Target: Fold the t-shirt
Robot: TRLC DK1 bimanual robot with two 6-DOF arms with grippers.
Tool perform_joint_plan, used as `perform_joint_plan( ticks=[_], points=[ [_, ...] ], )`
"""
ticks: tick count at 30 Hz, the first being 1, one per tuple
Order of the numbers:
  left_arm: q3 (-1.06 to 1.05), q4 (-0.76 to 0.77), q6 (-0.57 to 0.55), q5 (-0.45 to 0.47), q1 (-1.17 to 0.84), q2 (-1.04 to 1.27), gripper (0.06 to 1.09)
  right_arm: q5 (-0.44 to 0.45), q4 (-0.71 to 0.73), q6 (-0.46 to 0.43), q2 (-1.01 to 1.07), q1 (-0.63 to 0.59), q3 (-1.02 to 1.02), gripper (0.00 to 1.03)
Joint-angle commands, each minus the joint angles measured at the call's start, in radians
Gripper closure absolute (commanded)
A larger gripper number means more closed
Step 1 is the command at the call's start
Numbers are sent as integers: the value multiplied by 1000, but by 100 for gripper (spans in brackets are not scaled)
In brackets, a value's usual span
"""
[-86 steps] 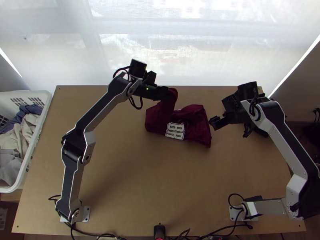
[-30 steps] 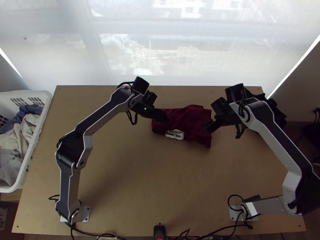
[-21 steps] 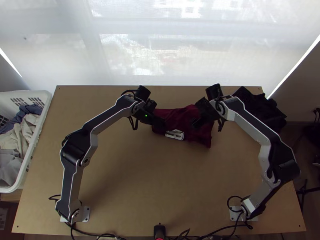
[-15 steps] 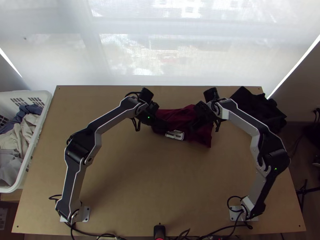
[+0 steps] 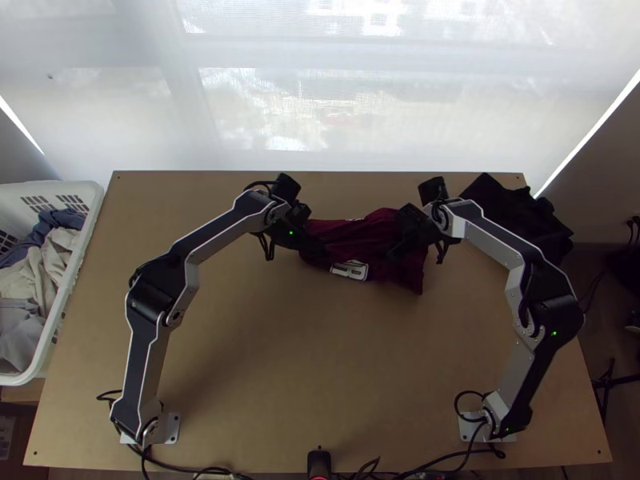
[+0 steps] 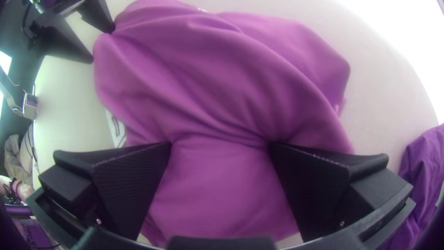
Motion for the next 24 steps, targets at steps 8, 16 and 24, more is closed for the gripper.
perform_joint_plan(
  ticks=[8, 16, 24],
  points=[
    [-25, -51, 18, -2, 14, -53, 10, -4, -66, 9, -195, -50, -111, 5],
    [93, -94, -1, 2, 11, -46, 10, -4, -66, 8, -315, -12, -53, 5],
    [127, -97, -18, 2, 21, -73, 10, 92, 46, -45, -338, 136, -85, 5]
  ],
)
